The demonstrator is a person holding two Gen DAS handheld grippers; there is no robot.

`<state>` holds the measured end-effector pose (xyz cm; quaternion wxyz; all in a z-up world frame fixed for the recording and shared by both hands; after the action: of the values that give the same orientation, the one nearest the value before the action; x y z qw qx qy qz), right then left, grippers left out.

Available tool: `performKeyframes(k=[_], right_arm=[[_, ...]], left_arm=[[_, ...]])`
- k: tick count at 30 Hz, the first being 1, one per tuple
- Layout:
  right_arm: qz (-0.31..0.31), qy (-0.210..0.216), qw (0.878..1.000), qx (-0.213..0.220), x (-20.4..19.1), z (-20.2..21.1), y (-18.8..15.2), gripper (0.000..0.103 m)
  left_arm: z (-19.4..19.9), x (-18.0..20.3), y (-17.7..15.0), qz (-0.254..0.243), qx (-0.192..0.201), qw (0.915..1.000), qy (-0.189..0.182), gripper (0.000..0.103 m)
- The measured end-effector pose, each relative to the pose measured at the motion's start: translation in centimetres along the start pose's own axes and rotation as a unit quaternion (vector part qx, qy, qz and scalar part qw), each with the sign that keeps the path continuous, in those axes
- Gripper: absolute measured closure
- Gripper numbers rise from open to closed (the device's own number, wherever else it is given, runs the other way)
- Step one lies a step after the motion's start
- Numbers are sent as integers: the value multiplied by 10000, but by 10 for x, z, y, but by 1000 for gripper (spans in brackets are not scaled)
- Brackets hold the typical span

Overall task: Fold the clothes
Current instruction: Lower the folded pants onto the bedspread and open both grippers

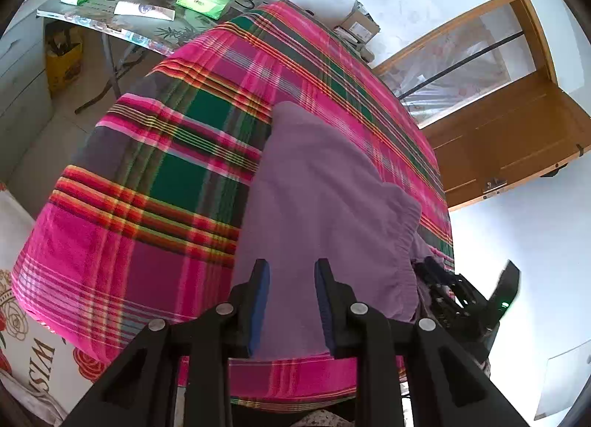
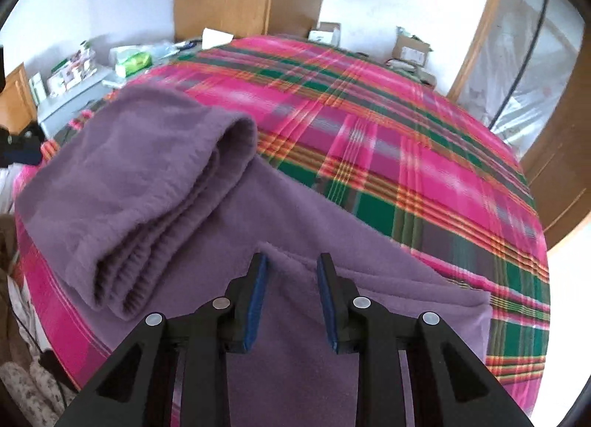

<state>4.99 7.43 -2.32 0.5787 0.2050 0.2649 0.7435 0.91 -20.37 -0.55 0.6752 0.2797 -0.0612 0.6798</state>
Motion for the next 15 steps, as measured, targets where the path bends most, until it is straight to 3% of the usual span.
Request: performKeyframes(k=[3,7,12,15], right_arm=[[44,176,9988,445,-20,19,13,74],[631,629,9920,889,-74,31,27,72],[1549,1206,9761,935,-153,12,33,67],[1724,1477,9702,842,-186,-5,33,56]], left_arm=[[-3,-5,0,41,-50,10000,21,77],[-7,-14,-2,113,-119,9999,40,77],[-12,-25,-4,204,-205,9996,63,77],[-15,-29,0,245,-237,9994,65,77]])
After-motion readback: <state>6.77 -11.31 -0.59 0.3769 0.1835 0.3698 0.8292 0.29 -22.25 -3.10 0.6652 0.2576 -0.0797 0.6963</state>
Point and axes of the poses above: each gripper's, at about its wrist camera, not at the fingertips, and z roughly against the way its jaws point, x to its right, y to its top, the point moved 4 cm from there along -z, roughly the way its jaws point, and after that the axes turned 11 degrees about y, right-handed, at the moved point
